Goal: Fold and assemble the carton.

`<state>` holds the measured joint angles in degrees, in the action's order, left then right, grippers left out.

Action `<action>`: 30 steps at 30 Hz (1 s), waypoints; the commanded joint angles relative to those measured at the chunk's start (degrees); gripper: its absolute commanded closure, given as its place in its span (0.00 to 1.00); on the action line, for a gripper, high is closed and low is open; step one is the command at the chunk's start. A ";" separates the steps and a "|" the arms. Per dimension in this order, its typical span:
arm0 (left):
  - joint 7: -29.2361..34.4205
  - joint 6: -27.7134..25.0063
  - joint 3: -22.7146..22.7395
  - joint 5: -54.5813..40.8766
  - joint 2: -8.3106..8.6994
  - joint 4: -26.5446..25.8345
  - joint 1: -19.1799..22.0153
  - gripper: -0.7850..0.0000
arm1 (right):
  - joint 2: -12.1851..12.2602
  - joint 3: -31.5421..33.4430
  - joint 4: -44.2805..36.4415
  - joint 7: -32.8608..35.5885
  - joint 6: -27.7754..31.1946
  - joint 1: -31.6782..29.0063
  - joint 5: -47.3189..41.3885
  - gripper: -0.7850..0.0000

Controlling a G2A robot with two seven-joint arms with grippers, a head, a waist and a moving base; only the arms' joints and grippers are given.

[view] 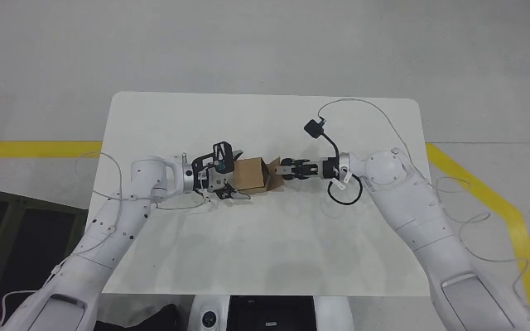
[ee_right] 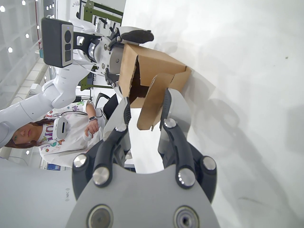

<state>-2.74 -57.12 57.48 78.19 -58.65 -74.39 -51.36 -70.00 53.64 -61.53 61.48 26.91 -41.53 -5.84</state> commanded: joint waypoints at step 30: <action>-0.38 0.19 0.09 1.02 0.05 -0.21 -0.37 0.00 | -1.78 -4.18 4.21 2.09 0.66 3.24 -1.81 0.86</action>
<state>-3.11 -56.93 57.56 79.20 -58.60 -74.59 -51.73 -71.71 49.66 -57.25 63.49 27.79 -38.49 -7.89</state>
